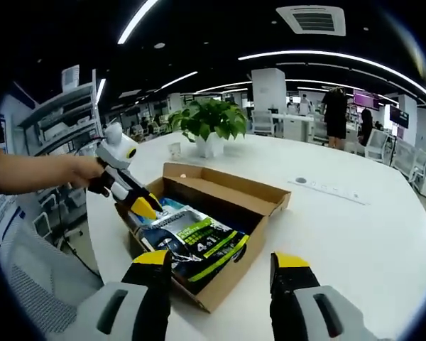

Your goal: Operate the shoe box by opening the lid, removing the specified soft item, and placing it in the target area until the item is outside and the box remains undamaged.

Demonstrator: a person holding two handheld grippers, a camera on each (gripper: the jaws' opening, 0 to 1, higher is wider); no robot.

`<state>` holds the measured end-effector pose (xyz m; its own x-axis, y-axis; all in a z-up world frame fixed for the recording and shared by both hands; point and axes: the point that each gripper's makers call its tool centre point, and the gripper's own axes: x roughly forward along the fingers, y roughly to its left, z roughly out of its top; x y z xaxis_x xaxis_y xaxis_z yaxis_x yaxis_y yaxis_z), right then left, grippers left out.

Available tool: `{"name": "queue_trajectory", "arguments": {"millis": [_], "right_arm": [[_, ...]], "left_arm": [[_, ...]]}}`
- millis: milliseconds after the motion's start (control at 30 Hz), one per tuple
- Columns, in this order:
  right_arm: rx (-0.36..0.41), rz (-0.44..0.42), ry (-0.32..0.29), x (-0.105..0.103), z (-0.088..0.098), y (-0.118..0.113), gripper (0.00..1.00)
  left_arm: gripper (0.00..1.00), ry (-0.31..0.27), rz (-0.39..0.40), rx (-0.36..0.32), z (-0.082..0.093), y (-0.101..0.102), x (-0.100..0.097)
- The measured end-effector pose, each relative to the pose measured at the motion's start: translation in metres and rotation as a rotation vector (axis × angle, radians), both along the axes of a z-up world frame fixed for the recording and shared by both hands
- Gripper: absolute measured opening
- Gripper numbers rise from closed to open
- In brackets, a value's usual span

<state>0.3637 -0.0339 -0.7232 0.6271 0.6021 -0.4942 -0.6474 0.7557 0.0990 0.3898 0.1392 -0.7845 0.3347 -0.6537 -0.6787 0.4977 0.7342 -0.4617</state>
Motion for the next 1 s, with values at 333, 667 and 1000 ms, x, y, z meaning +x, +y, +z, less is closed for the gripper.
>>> {"name": "queue_trajectory", "arguments": {"millis": [333,667,1000], "right_arm": [[0.009,-0.022,0.013,-0.009,-0.005,-0.007,0.54],[0.019,-0.031,0.032,-0.014,-0.011,-0.006,0.54],[0.018,-0.023,0.039,-0.015,-0.013,-0.002,0.53]], "left_arm": [[0.27,0.090,0.026,-0.100,-0.005,-0.019,-0.001],[0.17,0.214,0.098,-0.242,-0.010,-0.026,-0.003],[0.00,0.232,0.143,-0.293,-0.009,-0.026,0.001]]}}
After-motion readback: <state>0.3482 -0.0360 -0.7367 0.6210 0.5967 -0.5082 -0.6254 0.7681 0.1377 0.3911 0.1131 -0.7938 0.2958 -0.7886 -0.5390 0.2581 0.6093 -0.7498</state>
